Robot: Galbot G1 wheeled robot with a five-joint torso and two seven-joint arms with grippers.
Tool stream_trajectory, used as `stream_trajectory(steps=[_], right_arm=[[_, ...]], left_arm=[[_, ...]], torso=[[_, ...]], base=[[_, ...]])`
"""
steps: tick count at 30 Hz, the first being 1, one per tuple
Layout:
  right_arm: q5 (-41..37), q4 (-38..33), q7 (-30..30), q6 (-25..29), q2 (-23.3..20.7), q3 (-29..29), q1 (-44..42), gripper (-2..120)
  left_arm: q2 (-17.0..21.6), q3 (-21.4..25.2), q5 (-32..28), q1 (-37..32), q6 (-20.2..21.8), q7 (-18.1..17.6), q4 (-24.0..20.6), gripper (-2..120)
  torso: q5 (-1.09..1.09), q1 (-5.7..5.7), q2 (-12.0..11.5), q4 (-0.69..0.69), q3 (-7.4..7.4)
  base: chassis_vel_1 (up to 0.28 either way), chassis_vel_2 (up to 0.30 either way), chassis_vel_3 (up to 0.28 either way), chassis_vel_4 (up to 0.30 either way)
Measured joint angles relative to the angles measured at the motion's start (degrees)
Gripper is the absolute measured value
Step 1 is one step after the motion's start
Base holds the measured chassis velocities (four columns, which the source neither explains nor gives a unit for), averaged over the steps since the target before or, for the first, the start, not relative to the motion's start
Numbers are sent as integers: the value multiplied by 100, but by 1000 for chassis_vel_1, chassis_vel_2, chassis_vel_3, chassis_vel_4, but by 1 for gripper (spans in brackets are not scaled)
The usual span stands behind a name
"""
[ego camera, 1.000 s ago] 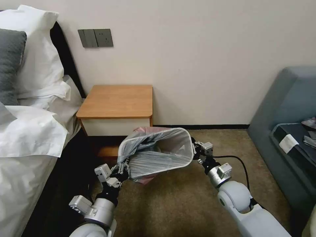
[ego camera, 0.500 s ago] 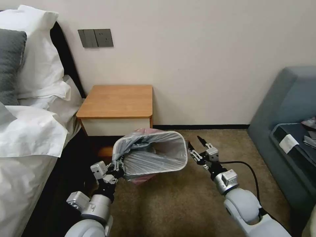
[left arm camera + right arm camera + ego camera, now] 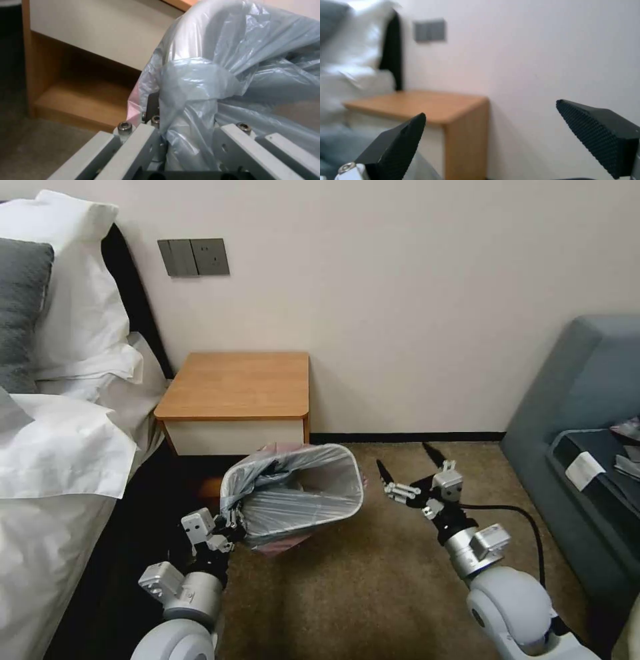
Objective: Pick up the garbage bag from the table and place it over the trash can.
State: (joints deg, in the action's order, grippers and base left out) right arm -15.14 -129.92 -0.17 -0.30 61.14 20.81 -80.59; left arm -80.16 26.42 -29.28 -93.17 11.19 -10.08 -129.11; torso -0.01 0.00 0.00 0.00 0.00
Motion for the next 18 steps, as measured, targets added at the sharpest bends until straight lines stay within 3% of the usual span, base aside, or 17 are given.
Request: stream_trajectory(steps=[3, 4, 7, 9, 11, 13, 18], right_arm=[[-19, -588, -250, -321, -618, -332, 112, 96], [-19, -588, -250, -321, -618, -332, 112, 96], [-14, -757, -521, -613, -1342, -549, 399, 84], [-13, -771, -589, -700, -1567, -635, 539, 80], [-11, -816, -679, -1141, -2163, -1079, 1164, 68], [-14, -819, -682, -1272, -2262, -1230, 1336, 65], [-59, -628, -743, -2064, -2509, -2476, 2550, 43]], left_arm=[[72, -51, 503, 73, 149, 11, 39, 3], [72, -51, 503, 73, 149, 11, 39, 3], [96, -97, 912, 127, 251, 15, 79, 3], [97, -122, 1007, 140, 281, 13, 81, 3], [74, -212, 1361, 166, 369, 14, 85, 3], [67, -232, 1436, 172, 382, 14, 88, 3], [-6, -374, 1817, 216, 462, 7, 116, 3]], torso=[[1, 0, 0, 0, 0], [1, 0, 0, 0, 0], [1, 0, 0, 0, 0], [1, 0, 0, 0, 0], [1, 0, 0, 0, 0], [1, 0, 0, 0, 0], [4, 0, 0, 0, 1]], base=[[0, 0, 0, 0], [0, 0, 0, 0], [0, 0, 0, 0], [0, 0, 0, 0], [0, 0, 0, 0], [0, 0, 0, 0], [0, 0, 0, 0]])
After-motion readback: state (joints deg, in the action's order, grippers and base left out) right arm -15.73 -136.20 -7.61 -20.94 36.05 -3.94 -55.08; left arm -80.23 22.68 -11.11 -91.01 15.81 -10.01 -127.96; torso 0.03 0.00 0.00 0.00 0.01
